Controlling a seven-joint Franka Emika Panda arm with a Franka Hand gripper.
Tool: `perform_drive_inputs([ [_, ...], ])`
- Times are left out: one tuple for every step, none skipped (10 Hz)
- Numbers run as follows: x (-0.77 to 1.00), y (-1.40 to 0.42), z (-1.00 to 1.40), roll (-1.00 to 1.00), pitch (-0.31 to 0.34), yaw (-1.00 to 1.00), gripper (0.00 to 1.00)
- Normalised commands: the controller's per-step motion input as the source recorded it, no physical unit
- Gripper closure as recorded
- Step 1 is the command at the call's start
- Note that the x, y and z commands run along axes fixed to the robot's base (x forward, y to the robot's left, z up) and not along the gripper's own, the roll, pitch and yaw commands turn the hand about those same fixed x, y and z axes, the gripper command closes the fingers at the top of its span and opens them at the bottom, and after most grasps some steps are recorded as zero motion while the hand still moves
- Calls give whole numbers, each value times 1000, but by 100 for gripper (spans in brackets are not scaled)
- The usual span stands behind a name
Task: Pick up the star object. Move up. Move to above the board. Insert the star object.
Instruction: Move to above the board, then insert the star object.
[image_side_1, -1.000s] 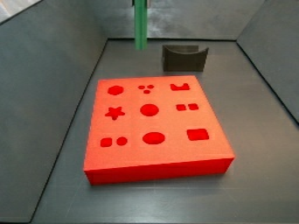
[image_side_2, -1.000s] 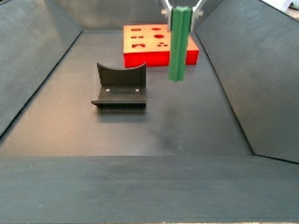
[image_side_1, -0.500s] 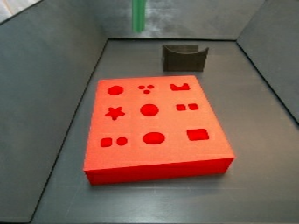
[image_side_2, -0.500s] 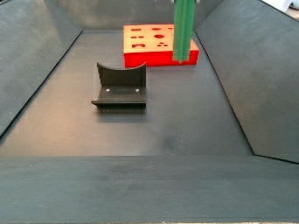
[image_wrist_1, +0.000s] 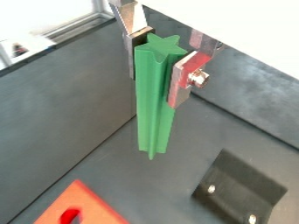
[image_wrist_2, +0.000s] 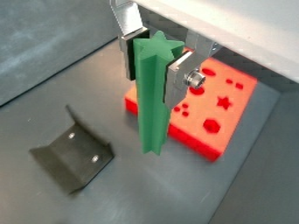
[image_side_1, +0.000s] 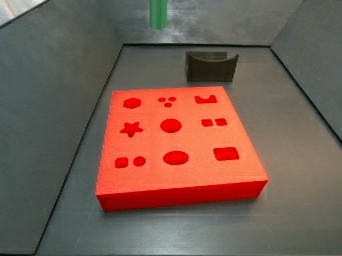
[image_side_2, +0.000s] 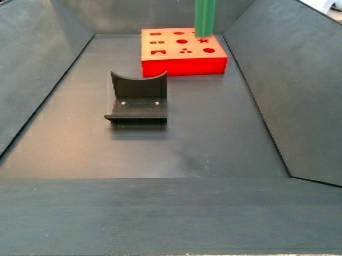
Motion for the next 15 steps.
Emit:
perform_drive_inputs([
  [78, -1000, 266, 16, 36, 111, 100],
  [78, -1000, 272, 7, 39, 66, 100],
  [83, -1000, 278, 7, 47, 27, 100],
  [89, -1000, 279, 6, 59, 18, 100],
  [102, -1000, 280, -3, 73, 14, 100],
  [132, -1000, 285, 7, 101, 4, 100],
  [152, -1000, 282, 3, 110, 5, 100],
  [145, -628, 177, 20, 133, 4, 100],
  [131, -443, 128, 28, 133, 11, 100],
  [100, -231, 64, 40, 110, 9, 100],
  [-17, 0, -29, 0, 0, 0, 100],
  [77, 0, -43, 0, 0, 0, 100],
  [0, 0, -249, 89, 3, -14, 100],
  [0, -29, -394, 113, 27, -126, 100],
  [0, -43, -394, 119, 10, -111, 100],
])
